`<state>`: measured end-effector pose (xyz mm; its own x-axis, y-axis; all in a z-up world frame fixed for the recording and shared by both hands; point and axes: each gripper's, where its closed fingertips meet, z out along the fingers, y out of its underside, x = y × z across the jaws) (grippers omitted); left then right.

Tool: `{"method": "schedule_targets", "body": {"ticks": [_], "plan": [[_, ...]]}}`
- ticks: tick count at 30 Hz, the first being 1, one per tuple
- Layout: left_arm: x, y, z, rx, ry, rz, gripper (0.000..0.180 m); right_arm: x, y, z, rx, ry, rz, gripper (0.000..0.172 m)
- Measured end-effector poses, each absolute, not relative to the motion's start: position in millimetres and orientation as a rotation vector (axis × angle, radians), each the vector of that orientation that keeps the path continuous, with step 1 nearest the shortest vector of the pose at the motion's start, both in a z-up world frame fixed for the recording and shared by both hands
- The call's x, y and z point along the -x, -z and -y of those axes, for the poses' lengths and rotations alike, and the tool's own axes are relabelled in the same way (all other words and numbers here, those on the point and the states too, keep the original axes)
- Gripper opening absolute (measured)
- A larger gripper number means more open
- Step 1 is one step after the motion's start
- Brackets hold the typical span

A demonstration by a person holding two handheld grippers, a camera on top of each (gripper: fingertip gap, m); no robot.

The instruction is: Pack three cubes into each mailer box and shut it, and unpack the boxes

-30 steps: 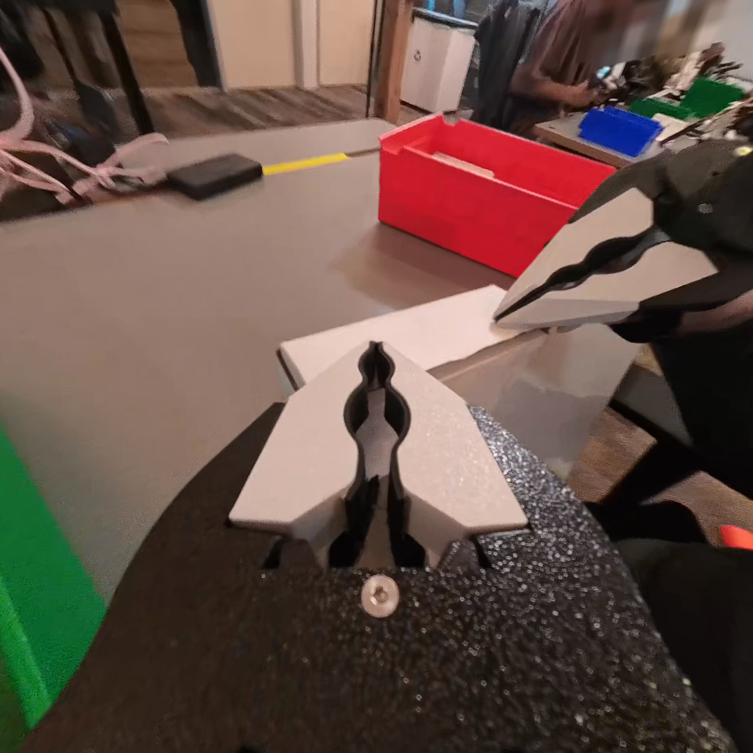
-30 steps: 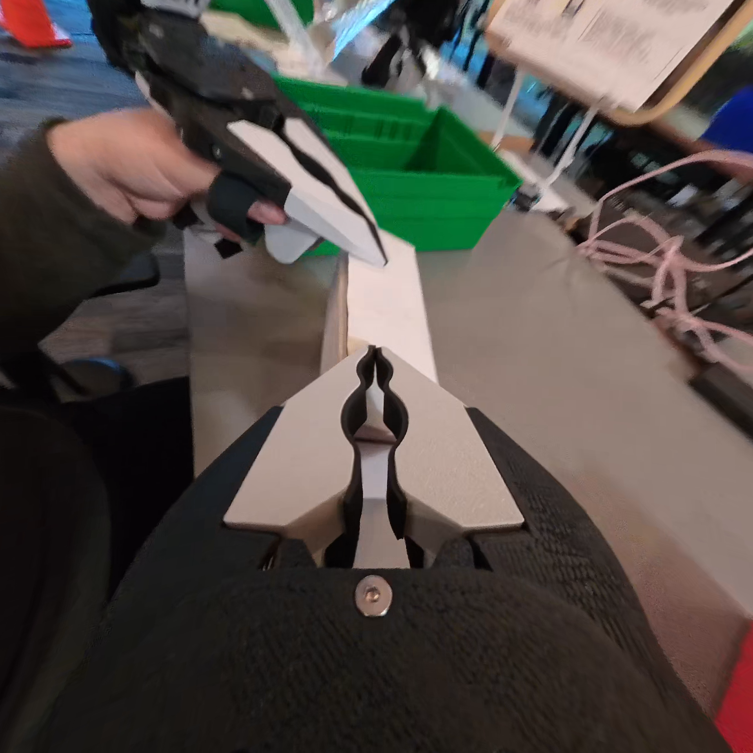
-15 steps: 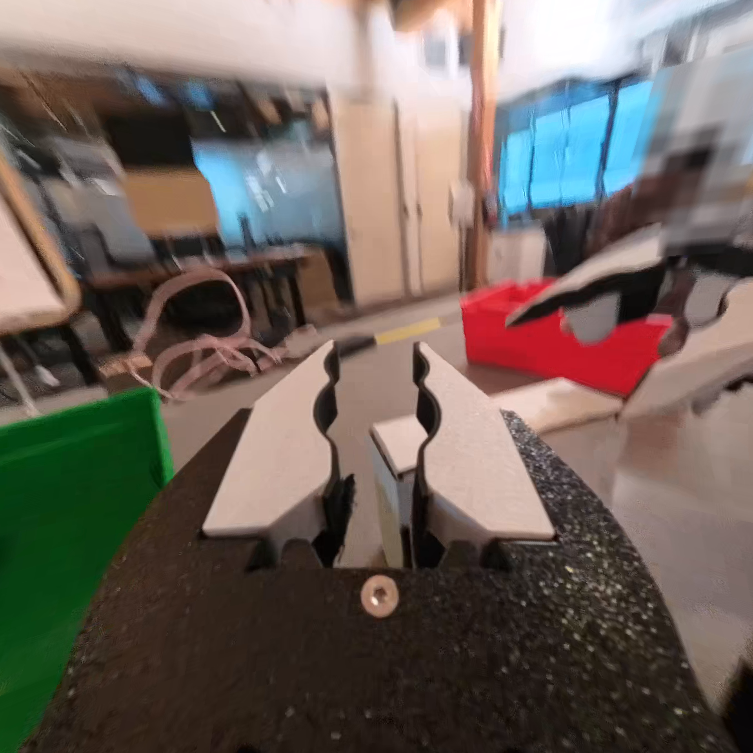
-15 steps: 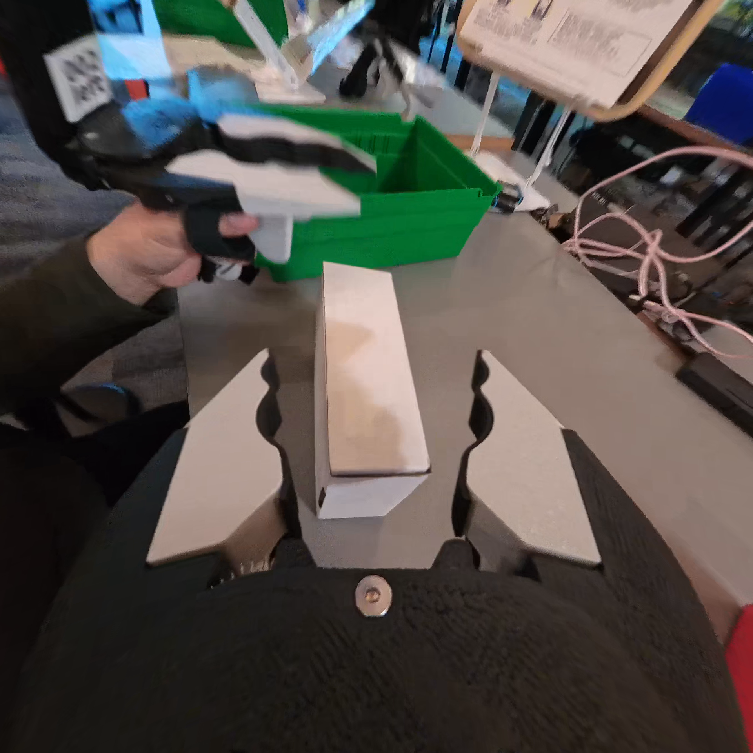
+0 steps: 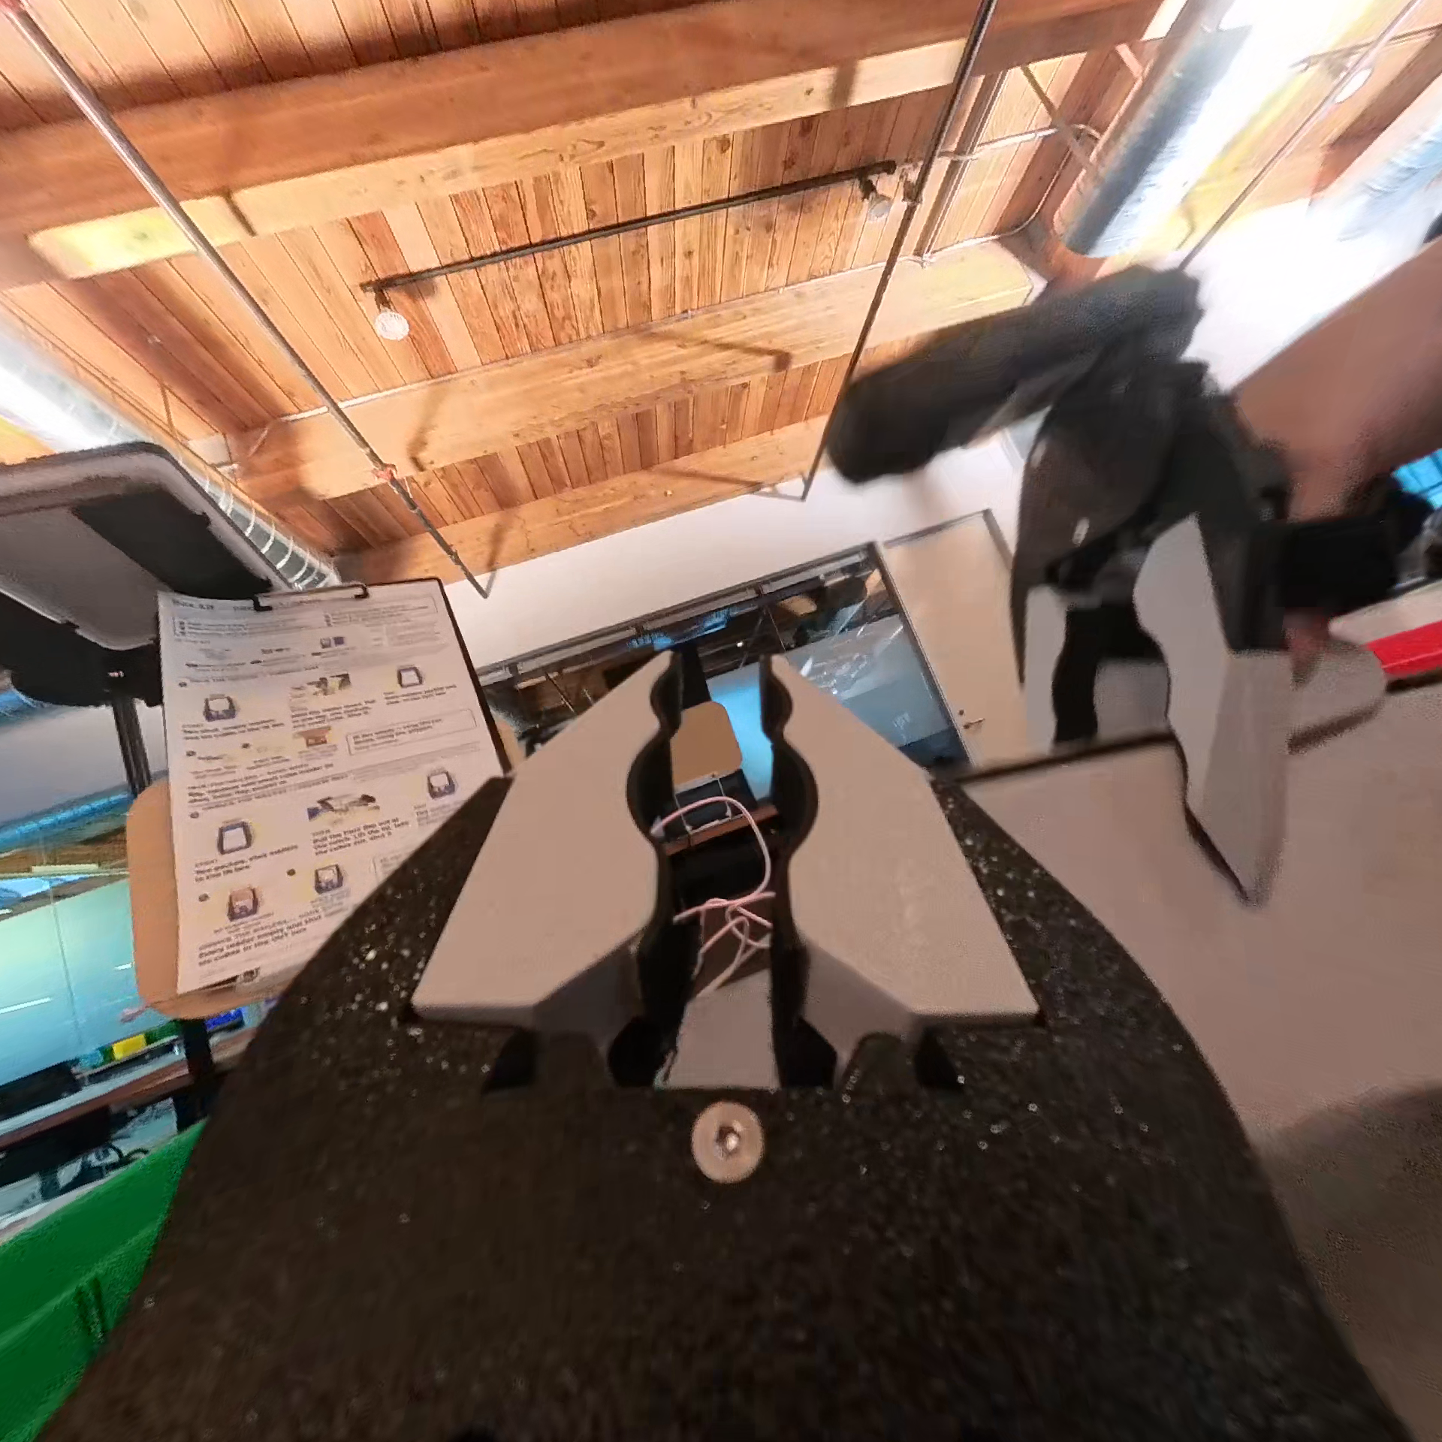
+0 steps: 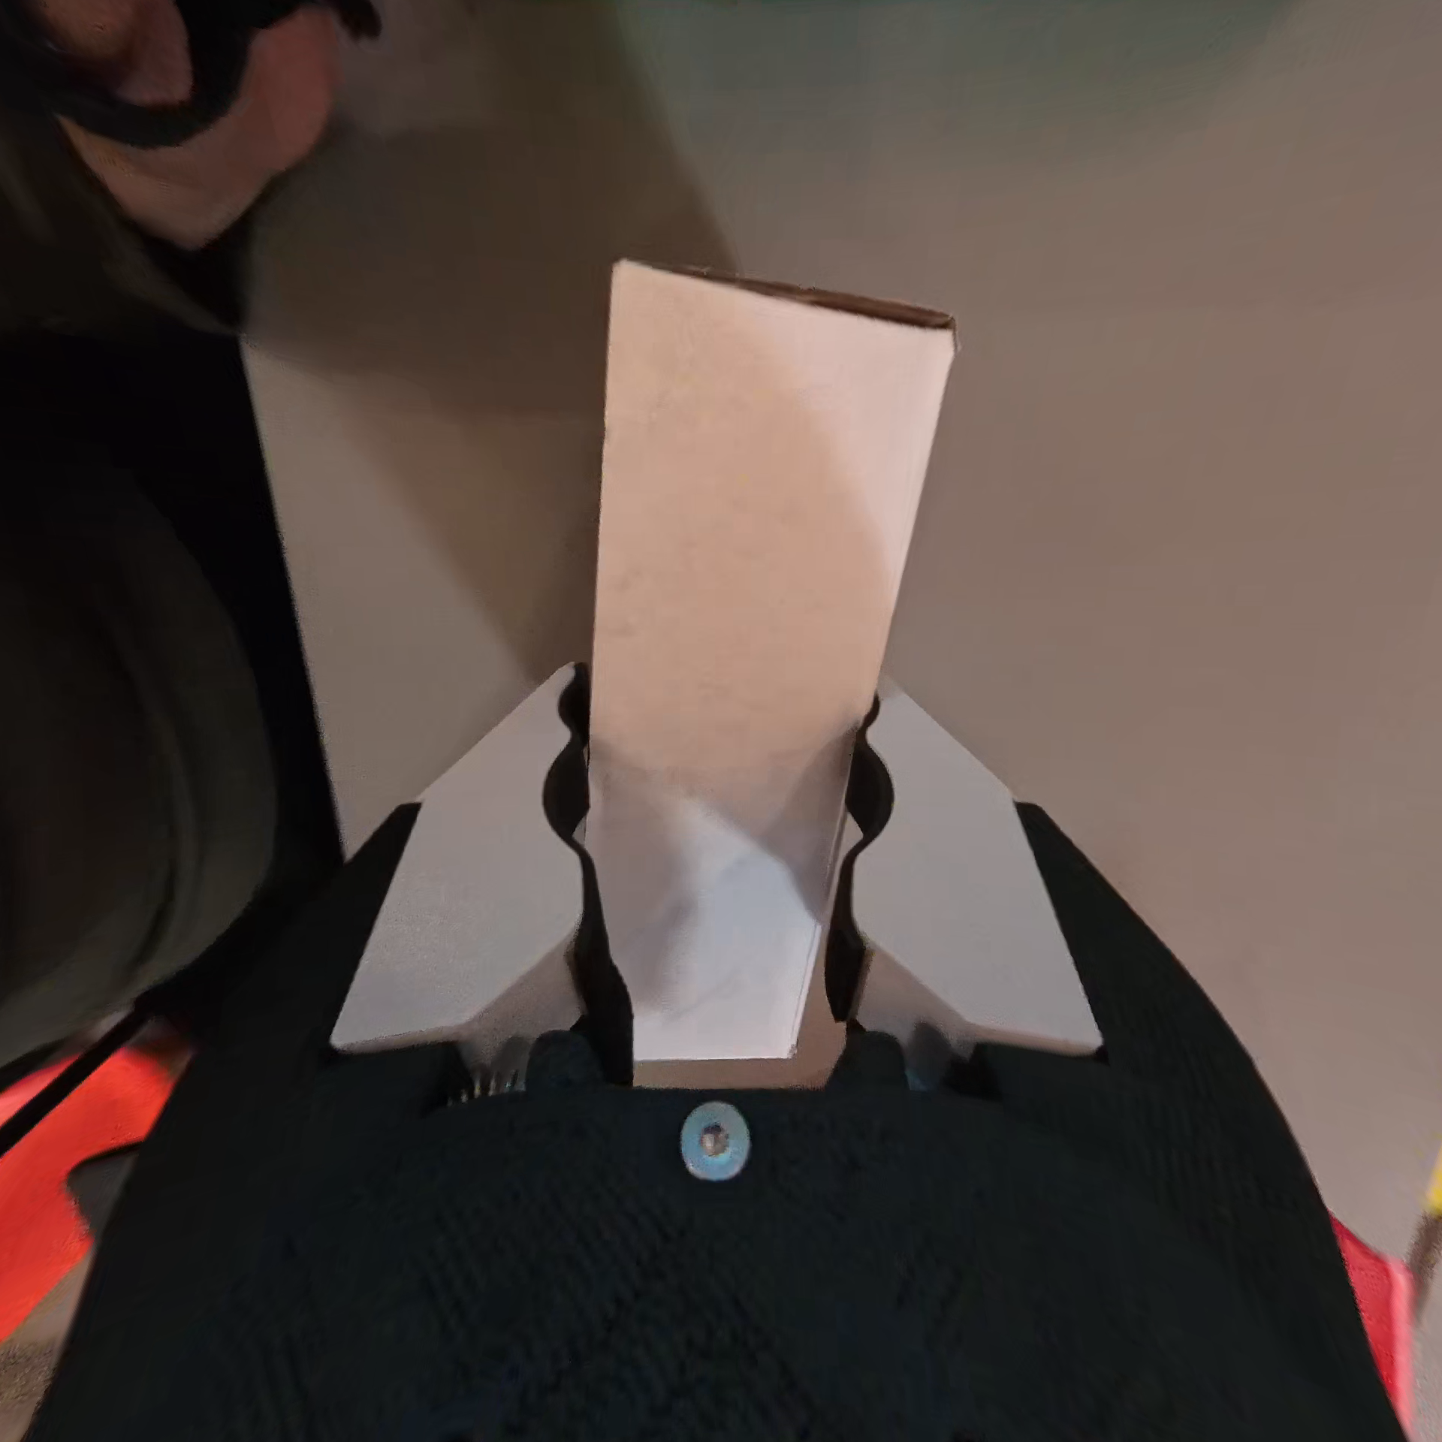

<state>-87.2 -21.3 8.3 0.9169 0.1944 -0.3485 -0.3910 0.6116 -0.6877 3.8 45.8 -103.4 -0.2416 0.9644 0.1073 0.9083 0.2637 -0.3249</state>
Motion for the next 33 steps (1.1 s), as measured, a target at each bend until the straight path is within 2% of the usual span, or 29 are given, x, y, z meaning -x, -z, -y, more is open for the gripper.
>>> {"method": "schedule_targets", "body": {"ticks": [1, 4, 8, 11, 20, 29, 30, 33], "plan": [[88.4, -7.1, 19.0, 0.861, -0.336, -0.244, 0.018, -7.4, 88.6, -52.1, 1.684, -0.28, 2.185, 0.064], [87.6, -5.3, 15.3, 0.879, -0.293, -0.237, 0.019, -33.2, 26.9, -79.5, 1.49, -0.208, 1.947, 0.062], [85.4, -0.4, 6.0, 0.927, -0.237, -0.234, 0.021, -108.2, -52.3, -136.6, 1.277, 0.106, 1.668, 0.062], [84.3, 4.5, -1.1, 0.967, -0.23, -0.243, 0.022, -178.4, -70.4, -189.4, 1.233, 0.422, 1.577, 0.062], [86.7, 13.0, -11.9, 1.038, -0.17, -0.232, 0.021, -284.3, 20.6, -274.9, 1.102, 0.899, 1.858, 0.063], [82.9, 15.7, -14.6, 1.054, -0.164, -0.256, 0.02, -289.3, 79.6, -299.3, 0.96, 0.857, 1.979, 0.065], [82.2, 16.3, -15.1, 1.058, -0.162, -0.26, 0.019, -293.9, 90.0, -299.8, 1.037, 0.826, 2.013, 0.069], [80.8, 18.0, -16.4, 1.068, -0.148, -0.265, 0.018, -309.1, 115.1, -303.0, 1.224, 0.798, 2.087, 0.099]]}}
